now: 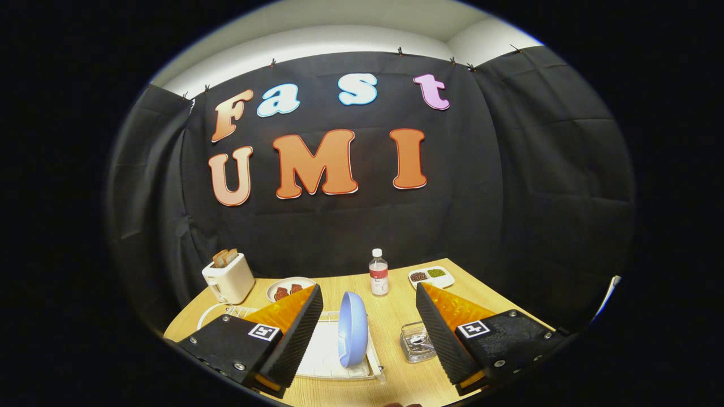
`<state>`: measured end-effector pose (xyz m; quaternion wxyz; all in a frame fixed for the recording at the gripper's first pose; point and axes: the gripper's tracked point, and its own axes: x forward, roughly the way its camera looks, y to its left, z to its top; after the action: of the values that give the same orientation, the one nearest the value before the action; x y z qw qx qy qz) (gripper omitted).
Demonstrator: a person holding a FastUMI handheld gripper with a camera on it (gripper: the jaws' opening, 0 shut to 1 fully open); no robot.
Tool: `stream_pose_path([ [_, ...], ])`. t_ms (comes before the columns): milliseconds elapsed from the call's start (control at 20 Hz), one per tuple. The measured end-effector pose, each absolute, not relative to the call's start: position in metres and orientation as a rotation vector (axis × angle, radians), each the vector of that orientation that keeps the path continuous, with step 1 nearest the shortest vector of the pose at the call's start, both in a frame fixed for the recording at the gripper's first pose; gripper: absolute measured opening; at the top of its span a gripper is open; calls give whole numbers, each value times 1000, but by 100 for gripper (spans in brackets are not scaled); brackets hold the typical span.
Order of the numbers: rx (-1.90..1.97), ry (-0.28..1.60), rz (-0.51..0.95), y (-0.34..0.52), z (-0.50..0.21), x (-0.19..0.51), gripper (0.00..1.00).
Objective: Take the plate from the dish rack, then take the spoon from the basket and place it into the plate.
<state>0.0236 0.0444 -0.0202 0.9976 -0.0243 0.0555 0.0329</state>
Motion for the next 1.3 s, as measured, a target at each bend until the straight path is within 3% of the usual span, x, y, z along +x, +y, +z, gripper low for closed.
stream_pose_path([
  [1000,-173,408,54,68,-125,107,97],
  [1200,-194,506,41,68,-150,114,83],
  [1300,-186,547,26,69,-160,116,70],
])
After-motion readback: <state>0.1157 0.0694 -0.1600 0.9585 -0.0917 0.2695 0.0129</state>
